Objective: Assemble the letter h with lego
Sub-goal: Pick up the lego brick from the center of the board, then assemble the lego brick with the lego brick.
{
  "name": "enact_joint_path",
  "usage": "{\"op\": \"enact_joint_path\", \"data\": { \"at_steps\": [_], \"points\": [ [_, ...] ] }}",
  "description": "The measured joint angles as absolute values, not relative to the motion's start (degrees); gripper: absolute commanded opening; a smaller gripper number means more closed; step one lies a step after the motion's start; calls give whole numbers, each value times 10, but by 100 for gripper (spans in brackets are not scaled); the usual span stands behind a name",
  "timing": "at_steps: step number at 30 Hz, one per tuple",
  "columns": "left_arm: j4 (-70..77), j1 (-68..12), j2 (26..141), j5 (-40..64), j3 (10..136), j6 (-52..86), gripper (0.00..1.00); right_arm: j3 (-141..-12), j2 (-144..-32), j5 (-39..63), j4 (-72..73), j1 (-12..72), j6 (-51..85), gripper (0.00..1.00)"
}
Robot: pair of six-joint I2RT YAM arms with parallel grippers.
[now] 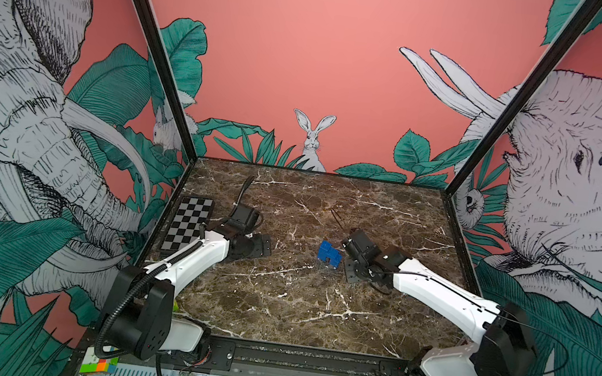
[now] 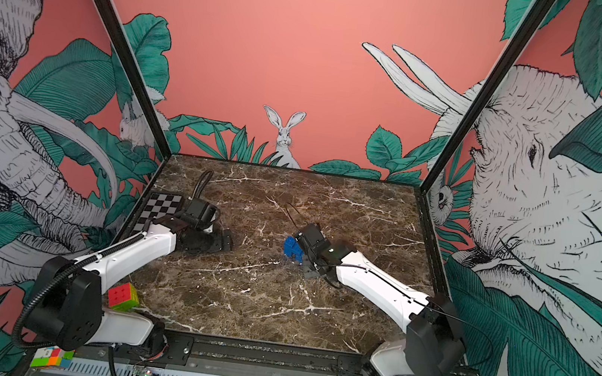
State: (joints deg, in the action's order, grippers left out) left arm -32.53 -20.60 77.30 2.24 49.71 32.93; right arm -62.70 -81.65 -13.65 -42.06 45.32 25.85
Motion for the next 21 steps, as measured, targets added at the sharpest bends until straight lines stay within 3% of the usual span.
{"op": "enact_joint_path", "data": {
  "at_steps": [10, 21],
  "points": [
    [-380, -206, 712, -27, 578, 290, 99, -882, -958, -44, -535, 450, 46, 0],
    [-430, -206, 693, -110, 600, 232, 99, -1066, -1119, 4, -635, 448, -70, 0]
  ]
}}
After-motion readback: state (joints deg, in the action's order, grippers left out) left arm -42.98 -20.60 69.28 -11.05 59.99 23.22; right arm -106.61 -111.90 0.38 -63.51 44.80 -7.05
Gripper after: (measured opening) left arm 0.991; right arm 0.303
